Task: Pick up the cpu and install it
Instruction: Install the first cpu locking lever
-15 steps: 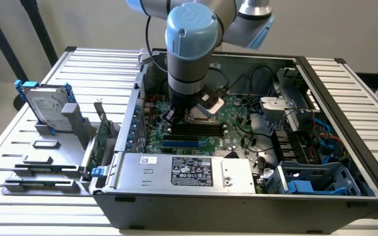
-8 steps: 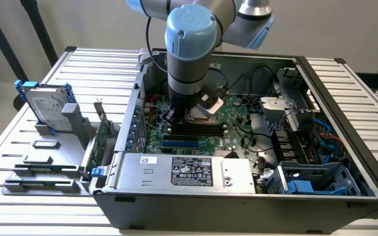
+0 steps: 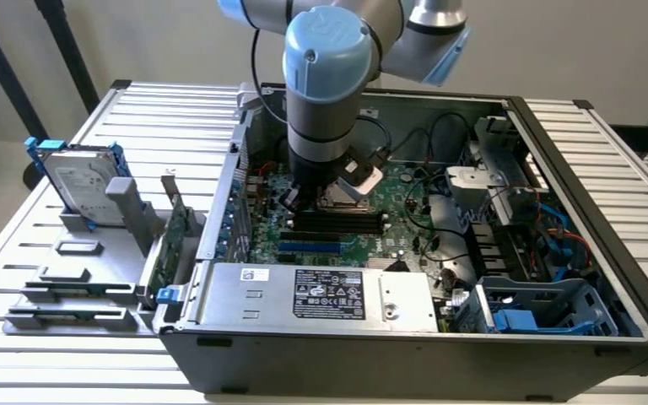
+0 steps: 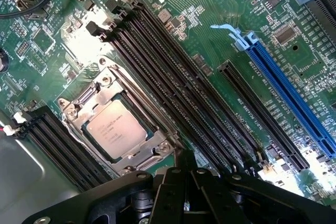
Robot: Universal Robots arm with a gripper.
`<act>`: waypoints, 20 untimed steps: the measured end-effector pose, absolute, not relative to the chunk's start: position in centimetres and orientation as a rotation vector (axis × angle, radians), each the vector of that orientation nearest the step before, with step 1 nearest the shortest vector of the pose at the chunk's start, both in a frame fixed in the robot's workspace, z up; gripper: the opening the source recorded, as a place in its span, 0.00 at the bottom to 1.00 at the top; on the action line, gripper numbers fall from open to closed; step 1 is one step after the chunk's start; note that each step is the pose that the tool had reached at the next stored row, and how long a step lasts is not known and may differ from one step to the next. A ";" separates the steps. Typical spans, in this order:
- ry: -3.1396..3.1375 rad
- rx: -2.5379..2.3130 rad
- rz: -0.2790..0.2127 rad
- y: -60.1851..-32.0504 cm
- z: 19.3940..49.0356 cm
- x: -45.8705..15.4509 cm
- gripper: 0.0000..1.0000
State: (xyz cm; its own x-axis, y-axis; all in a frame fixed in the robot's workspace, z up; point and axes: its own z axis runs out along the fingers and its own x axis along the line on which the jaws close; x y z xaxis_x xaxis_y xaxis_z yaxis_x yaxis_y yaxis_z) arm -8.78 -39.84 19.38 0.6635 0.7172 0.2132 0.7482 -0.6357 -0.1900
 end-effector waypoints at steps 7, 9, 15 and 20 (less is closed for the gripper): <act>-1.180 -2.624 -0.169 -39.8 20.0 -8.8 0.11; -1.181 -2.625 -0.167 -39.8 20.5 -8.8 0.11; -1.192 -2.629 -0.161 -38.9 21.5 -9.0 0.11; -1.230 -2.624 -0.149 -38.0 21.8 -9.1 0.11</act>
State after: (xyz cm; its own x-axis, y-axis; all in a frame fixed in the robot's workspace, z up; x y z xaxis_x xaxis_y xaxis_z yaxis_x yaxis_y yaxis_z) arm -9.13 -37.97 21.80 0.6405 0.7435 0.1923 0.7679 -0.6171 -0.1717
